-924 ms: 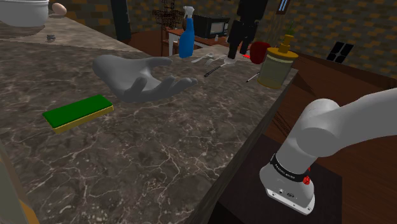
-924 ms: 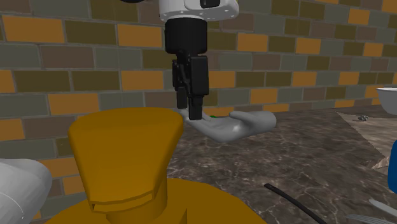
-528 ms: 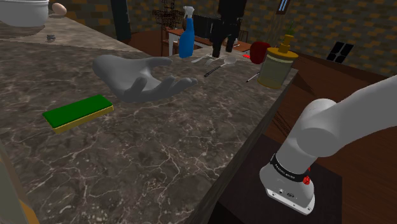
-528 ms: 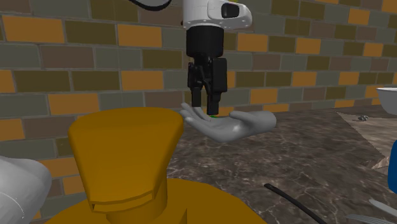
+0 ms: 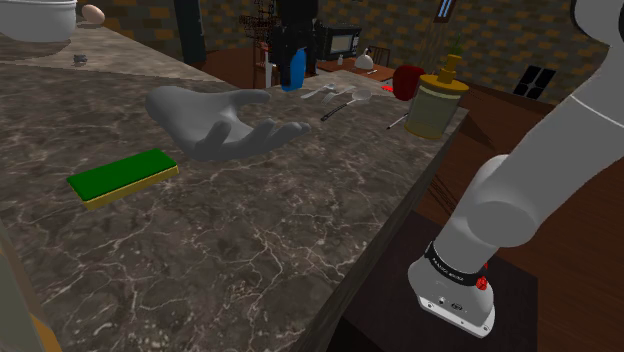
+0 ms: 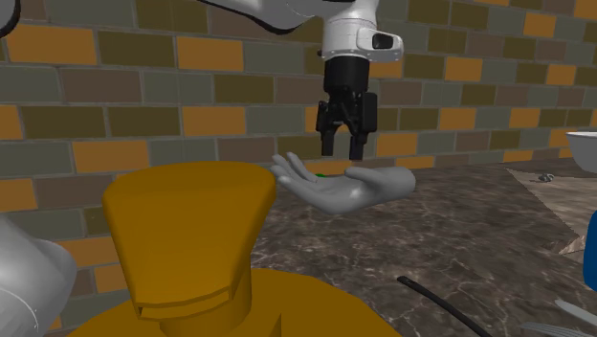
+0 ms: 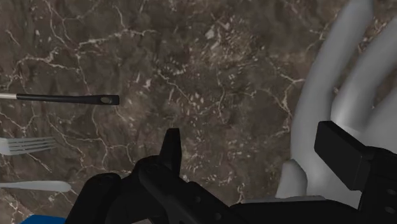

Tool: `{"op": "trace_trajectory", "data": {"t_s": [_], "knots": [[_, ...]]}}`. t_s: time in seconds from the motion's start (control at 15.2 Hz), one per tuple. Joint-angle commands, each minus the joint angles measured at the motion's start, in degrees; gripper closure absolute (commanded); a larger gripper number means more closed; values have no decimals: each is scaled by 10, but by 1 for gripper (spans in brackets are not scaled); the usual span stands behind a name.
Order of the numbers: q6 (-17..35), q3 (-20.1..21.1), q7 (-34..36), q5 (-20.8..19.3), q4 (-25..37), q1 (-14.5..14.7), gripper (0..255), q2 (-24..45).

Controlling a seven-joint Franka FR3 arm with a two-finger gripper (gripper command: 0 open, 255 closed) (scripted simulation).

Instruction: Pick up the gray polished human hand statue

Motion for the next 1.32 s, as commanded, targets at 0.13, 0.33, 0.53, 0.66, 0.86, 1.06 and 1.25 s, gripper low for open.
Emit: {"op": "trace_trajectory", "data": {"t_s": [0.13,0.33,0.53,0.66,0.86,1.06,1.25], "knots": [[-34,32,36,-38,118,15,0,117],[-68,49,58,-71,211,35,0,200],[-42,47,59,-68,179,34,0,194],[-25,46,59,-67,159,33,0,190],[-4,45,59,-66,134,31,0,186],[-3,45,59,-65,131,31,255,185],[-4,45,59,-65,132,31,255,185]]}}
